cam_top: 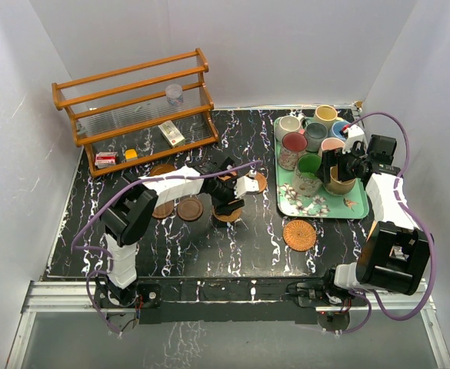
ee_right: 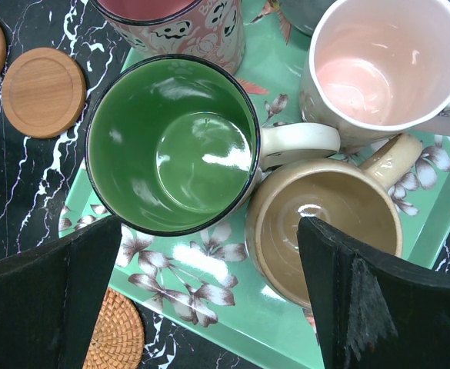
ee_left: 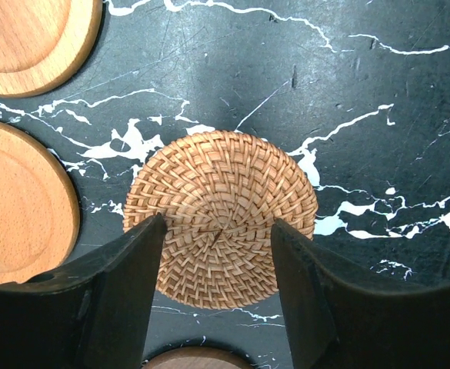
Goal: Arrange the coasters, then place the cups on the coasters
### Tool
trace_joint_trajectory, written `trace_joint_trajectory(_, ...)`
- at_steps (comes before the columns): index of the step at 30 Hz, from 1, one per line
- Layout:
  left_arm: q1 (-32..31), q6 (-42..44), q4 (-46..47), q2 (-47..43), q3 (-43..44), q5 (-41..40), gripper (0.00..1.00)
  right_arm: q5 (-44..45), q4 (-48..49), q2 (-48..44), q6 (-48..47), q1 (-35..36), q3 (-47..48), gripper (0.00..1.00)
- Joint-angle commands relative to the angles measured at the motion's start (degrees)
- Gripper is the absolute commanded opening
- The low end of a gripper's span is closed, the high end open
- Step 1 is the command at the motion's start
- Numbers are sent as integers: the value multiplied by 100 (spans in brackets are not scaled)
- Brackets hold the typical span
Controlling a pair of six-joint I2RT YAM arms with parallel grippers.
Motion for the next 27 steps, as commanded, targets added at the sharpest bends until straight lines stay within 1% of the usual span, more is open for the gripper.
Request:
trace_joint_trajectory(1,44,10,-157,10,74,-162,59,-48,148,29,-32,-28,60,98)
trace_joint_trajectory(6,43,-133,-316,45,579,-80,68,-44,145,29,-32,-28,53,98)
trace_joint_trajectory(10,30,-277,-517,37,1065,4,72,-26,145,12,-32,-28,55,98)
trace_joint_trajectory(15,-133,-336,-805,-184,1401,209,75,-25,139,5,-31,-28,74,98)
trace_joint_trajectory(17,-316,-314,-888,-283,1447,245,76,-31,127,-2,-32,-28,71,98)
trace_joint_trajectory(21,-917,-208,-881,-384,1455,237,77,-61,125,-38,-10,-28,84,98)
trace_joint_trajectory(27,-1826,-116,-796,-107,1713,261,78,0,165,-149,62,-41,93,98)
